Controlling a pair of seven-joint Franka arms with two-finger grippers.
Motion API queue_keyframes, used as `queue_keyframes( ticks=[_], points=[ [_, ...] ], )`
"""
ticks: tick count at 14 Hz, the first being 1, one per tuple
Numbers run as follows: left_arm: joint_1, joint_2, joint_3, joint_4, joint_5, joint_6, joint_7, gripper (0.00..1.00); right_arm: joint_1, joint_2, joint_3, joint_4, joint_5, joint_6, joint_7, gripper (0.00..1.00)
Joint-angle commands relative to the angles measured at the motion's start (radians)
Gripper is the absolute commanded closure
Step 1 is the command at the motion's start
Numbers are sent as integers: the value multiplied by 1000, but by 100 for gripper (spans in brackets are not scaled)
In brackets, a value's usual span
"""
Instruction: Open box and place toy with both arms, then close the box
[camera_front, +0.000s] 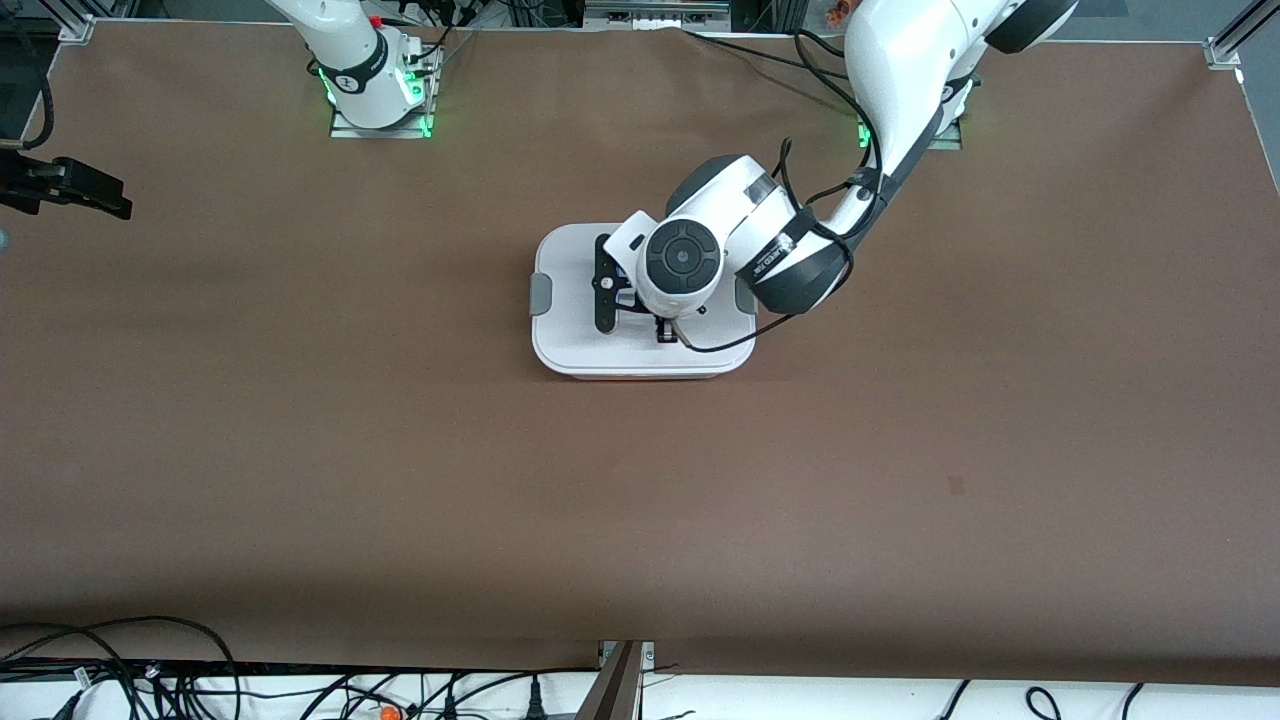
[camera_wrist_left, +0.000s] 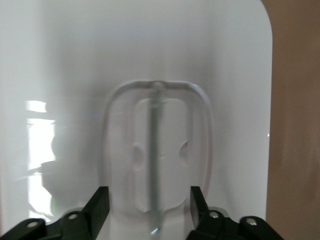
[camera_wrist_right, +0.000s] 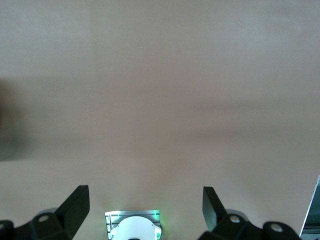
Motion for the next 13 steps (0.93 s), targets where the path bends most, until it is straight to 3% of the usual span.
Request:
queue_keyframes(
  ticks=[1, 6, 8, 11, 13],
  points=[
    [71, -77, -9, -9, -35, -100, -79, 0, -3, 11, -1, 30, 17, -21, -13, 0],
    [83, -202, 9, -9, -46, -229, -341, 0, -3, 11, -1, 30, 18, -21, -15, 0],
    [91, -240, 65, -9, -34, -266, -410, 0, -3, 11, -1, 30, 18, -21, -15, 0],
    [111, -304, 130, -9, 76, -273, -407, 0, -3, 11, -1, 30, 17, -21, -15, 0],
    [158, -359, 130, -11, 156, -291, -407, 0, -3, 11, -1, 30, 17, -19, -18, 0]
  ],
)
